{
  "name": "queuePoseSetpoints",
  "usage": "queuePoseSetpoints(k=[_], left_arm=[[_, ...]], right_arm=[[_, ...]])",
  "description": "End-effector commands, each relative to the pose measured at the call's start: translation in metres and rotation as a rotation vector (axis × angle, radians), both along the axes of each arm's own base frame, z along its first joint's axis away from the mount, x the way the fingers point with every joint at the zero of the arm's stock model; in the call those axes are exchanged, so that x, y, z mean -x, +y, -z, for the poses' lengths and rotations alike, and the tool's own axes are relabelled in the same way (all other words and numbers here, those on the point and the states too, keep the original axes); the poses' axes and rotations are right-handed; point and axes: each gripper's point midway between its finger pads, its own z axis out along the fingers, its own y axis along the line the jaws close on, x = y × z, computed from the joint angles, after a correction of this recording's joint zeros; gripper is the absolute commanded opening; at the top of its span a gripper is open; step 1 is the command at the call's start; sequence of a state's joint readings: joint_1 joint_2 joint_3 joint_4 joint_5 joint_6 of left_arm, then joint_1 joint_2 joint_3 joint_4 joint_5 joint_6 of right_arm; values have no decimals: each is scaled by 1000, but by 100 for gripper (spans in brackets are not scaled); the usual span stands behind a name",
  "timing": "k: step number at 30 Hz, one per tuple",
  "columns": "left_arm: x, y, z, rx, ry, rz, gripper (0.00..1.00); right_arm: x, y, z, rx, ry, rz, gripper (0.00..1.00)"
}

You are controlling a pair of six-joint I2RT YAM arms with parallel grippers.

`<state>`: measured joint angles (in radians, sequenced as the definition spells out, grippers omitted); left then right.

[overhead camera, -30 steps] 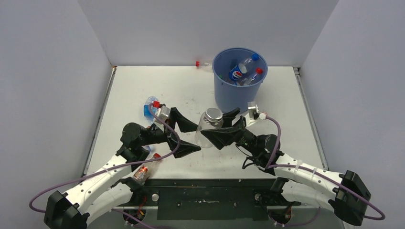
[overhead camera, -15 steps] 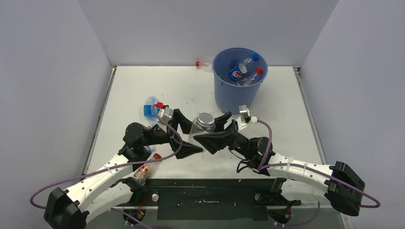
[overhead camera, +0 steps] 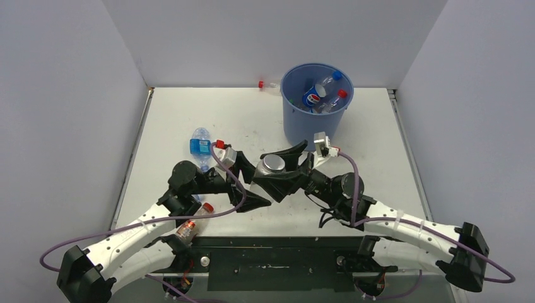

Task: Put the plastic bottles in the bin
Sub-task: Place the plastic bottle in the trash bin.

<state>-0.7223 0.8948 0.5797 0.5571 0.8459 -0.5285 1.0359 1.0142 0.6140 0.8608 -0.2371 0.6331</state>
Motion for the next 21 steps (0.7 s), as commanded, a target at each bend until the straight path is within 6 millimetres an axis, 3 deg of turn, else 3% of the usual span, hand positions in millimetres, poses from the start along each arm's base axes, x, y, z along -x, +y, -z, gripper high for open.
queuePoseSetpoints(k=[1,6,10,16,21], left_arm=[[1,3,-21,29,-99,-34,28],[-1,3,-19,23,-112,-50,17],[0,1,-16,14,-117,-40,11],[1,0,-14,5,-137,-51,0],[0,0,-14,8,-138,-62,0]], right_arm=[[6,-18,-25,145,-74,60,90],[-2,-46,-55,280,-91,178,90],[-17,-57,-63,358,-40,274,92],[-24,-38,-52,487,29,240,100],[-23,-28,-38,500,65,205,92]])
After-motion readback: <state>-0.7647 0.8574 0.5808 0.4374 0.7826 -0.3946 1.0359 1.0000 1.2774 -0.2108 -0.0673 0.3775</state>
